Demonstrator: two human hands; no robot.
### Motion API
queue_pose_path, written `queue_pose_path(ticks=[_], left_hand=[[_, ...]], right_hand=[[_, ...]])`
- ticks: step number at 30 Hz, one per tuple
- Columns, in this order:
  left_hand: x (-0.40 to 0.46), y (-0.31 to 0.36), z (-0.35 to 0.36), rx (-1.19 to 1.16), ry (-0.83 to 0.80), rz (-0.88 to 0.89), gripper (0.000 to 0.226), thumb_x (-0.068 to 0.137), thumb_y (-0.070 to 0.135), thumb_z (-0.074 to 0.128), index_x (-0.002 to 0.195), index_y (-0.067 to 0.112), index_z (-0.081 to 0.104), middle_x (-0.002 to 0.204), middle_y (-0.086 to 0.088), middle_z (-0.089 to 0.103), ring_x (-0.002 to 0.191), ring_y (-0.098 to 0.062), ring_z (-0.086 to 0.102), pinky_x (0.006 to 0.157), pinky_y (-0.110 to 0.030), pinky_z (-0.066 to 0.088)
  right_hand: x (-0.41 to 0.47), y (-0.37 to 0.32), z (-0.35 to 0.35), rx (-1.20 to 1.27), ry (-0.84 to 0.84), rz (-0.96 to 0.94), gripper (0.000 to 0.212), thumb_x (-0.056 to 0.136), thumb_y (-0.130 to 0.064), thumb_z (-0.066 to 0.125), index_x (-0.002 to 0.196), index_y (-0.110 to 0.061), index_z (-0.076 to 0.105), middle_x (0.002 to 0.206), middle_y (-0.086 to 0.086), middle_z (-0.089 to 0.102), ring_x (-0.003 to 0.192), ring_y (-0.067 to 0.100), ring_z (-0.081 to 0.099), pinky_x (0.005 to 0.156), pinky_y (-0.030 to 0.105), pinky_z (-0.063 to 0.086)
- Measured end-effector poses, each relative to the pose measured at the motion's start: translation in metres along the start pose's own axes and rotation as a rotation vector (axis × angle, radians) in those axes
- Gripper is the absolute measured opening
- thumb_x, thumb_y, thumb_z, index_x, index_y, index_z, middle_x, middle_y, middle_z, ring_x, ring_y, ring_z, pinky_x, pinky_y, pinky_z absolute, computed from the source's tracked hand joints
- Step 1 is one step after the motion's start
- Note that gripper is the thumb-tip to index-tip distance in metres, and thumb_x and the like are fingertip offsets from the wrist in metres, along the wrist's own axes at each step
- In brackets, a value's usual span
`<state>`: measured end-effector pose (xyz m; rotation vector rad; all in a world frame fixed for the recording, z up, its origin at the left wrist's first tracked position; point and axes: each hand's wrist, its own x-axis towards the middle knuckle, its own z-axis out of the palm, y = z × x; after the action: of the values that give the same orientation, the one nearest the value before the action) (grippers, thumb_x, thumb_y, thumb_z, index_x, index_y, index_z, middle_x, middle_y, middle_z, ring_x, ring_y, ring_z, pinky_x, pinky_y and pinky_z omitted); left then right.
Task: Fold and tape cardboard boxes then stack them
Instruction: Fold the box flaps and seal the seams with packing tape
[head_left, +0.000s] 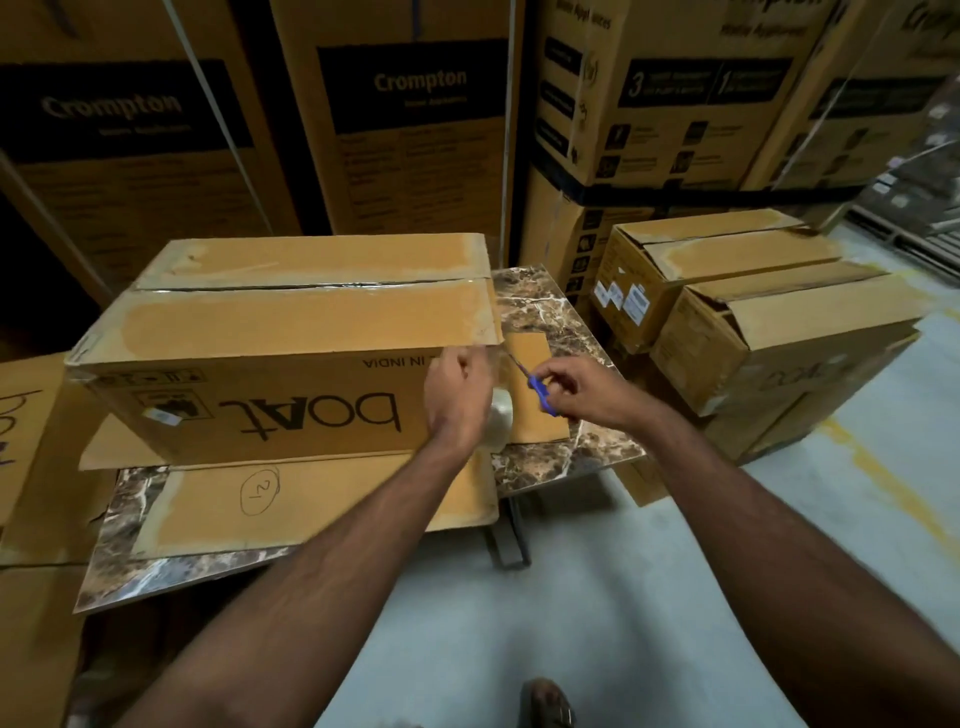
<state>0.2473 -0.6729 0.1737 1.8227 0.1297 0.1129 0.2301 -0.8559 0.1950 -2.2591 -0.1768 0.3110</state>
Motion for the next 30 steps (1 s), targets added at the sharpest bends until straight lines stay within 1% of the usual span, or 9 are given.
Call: queue_pose_path(ticks=[1, 3, 6, 9, 12, 15, 19, 24, 30], left_hand=[[0.001, -0.008, 0.0, 0.12, 0.089, -0.046, 0.026, 0.098, 0.035, 0.053, 0.074, 0.024, 0.053, 0.076, 0.006, 0.06, 0.076, -0.017, 0.059, 0.057, -0.027, 0.038], [0.009, -0.019, 0.005, 0.244, 0.095, -0.138, 0.024, 0.094, 0.04, 0.062, 0.08, 0.022, 0.053, 0.083, 0.005, 0.062, 0.079, -0.017, 0.06, 0.059, -0.028, 0.043], [0.01, -0.029, 0.018, 0.156, 0.008, -0.269, 0.035, 0.091, 0.049, 0.065, 0.102, 0.018, 0.051, 0.094, 0.003, 0.057, 0.079, -0.014, 0.054, 0.064, -0.03, 0.044], [0.002, -0.039, 0.027, 0.096, 0.035, -0.253, 0.034, 0.093, 0.037, 0.067, 0.114, 0.018, 0.05, 0.099, 0.001, 0.056, 0.08, -0.015, 0.053, 0.065, -0.029, 0.042], [0.004, -0.036, 0.025, 0.016, 0.001, -0.219, 0.034, 0.095, 0.025, 0.066, 0.125, 0.022, 0.052, 0.112, -0.003, 0.06, 0.094, -0.022, 0.06, 0.073, -0.032, 0.048], [0.002, -0.036, 0.021, -0.074, -0.068, -0.282, 0.024, 0.096, 0.022, 0.063, 0.119, 0.026, 0.058, 0.116, -0.007, 0.063, 0.1, -0.029, 0.064, 0.071, -0.038, 0.053], [0.003, -0.034, 0.02, -0.114, -0.07, -0.299, 0.02, 0.094, 0.021, 0.063, 0.113, 0.027, 0.06, 0.114, -0.008, 0.066, 0.088, -0.02, 0.06, 0.065, -0.031, 0.048], [-0.001, -0.034, 0.016, -0.101, -0.081, -0.339, 0.024, 0.093, 0.018, 0.061, 0.114, 0.028, 0.058, 0.113, -0.007, 0.062, 0.091, -0.021, 0.06, 0.064, -0.031, 0.048], [0.001, -0.034, 0.014, -0.138, -0.082, -0.356, 0.019, 0.096, 0.017, 0.058, 0.113, 0.024, 0.058, 0.115, -0.008, 0.061, 0.09, -0.023, 0.059, 0.07, -0.034, 0.047]], right_hand=[[0.003, 0.007, -0.009, -0.079, -0.056, 0.037, 0.026, 0.095, 0.001, 0.059, 0.116, -0.013, 0.065, 0.091, 0.009, 0.064, 0.073, 0.017, 0.059, 0.061, 0.031, 0.056], [0.013, 0.014, -0.027, -0.189, -0.163, 0.099, 0.025, 0.095, 0.003, 0.057, 0.114, -0.013, 0.063, 0.095, 0.008, 0.064, 0.077, 0.017, 0.061, 0.058, 0.025, 0.051], [0.029, 0.023, -0.037, -0.29, -0.352, 0.157, 0.024, 0.093, -0.005, 0.066, 0.114, -0.017, 0.06, 0.096, 0.004, 0.066, 0.08, 0.016, 0.063, 0.061, 0.024, 0.048], [0.04, 0.037, -0.045, -0.298, -0.446, 0.161, 0.03, 0.091, -0.017, 0.073, 0.119, -0.016, 0.061, 0.099, 0.003, 0.066, 0.078, 0.014, 0.059, 0.062, 0.025, 0.046], [0.054, 0.038, -0.057, -0.244, -0.478, 0.123, 0.03, 0.091, -0.017, 0.073, 0.12, -0.014, 0.065, 0.102, 0.002, 0.067, 0.083, 0.013, 0.06, 0.065, 0.025, 0.048], [0.068, 0.035, -0.054, -0.241, -0.558, 0.081, 0.026, 0.093, -0.017, 0.07, 0.119, -0.016, 0.067, 0.104, -0.001, 0.068, 0.089, 0.013, 0.061, 0.072, 0.029, 0.049], [0.079, 0.032, -0.05, -0.222, -0.585, 0.035, 0.028, 0.094, -0.018, 0.069, 0.122, -0.016, 0.067, 0.102, -0.004, 0.067, 0.09, 0.012, 0.06, 0.07, 0.026, 0.048], [0.09, 0.028, -0.047, -0.205, -0.629, 0.001, 0.027, 0.094, -0.019, 0.069, 0.121, -0.017, 0.069, 0.099, -0.005, 0.066, 0.089, 0.014, 0.058, 0.07, 0.027, 0.048], [0.098, 0.019, -0.049, -0.228, -0.665, -0.03, 0.03, 0.095, -0.019, 0.067, 0.124, -0.015, 0.068, 0.105, -0.002, 0.066, 0.09, 0.017, 0.055, 0.07, 0.027, 0.047]])
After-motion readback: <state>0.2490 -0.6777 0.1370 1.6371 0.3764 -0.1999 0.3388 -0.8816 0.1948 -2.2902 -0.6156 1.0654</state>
